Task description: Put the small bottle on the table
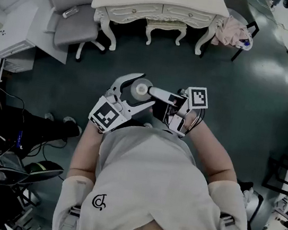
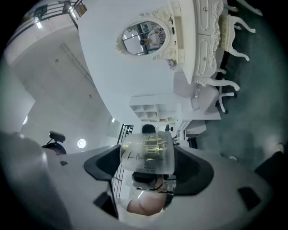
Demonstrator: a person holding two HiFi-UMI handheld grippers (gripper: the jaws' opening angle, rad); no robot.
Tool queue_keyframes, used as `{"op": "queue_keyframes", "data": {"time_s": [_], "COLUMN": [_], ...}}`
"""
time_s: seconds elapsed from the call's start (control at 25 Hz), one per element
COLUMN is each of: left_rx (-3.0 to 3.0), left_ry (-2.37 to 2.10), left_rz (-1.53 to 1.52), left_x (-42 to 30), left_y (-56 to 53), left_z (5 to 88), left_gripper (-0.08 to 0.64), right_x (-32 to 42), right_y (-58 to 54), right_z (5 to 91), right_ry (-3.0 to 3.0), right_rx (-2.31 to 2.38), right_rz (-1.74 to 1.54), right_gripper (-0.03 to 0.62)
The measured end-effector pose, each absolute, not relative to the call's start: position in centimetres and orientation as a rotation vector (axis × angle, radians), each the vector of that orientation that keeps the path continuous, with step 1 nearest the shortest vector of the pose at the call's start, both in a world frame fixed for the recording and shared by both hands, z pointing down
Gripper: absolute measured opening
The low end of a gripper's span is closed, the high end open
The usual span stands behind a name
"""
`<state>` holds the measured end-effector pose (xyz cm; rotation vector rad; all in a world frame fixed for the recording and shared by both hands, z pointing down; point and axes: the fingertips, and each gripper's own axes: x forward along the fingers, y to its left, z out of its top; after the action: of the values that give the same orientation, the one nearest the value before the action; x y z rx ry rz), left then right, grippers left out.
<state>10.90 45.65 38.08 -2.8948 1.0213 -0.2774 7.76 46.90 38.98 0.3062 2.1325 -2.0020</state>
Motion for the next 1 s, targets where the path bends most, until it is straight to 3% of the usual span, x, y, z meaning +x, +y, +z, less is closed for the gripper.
{"op": "queue_keyframes", "data": {"time_s": [1.0], "left_rx": [-2.928], "left_ry": [1.033], "left_rz": [-0.288], "left_x": [8.9], "left_y": [41.3], "left_z": [39.7], "left_gripper": [0.348], "right_x": [5.8], "right_y": [42.7], "right_z": [40.6], "right_ry": [2.123], "right_rx": [0.315], "right_rz": [-2.045], "right_gripper": [0.367]}}
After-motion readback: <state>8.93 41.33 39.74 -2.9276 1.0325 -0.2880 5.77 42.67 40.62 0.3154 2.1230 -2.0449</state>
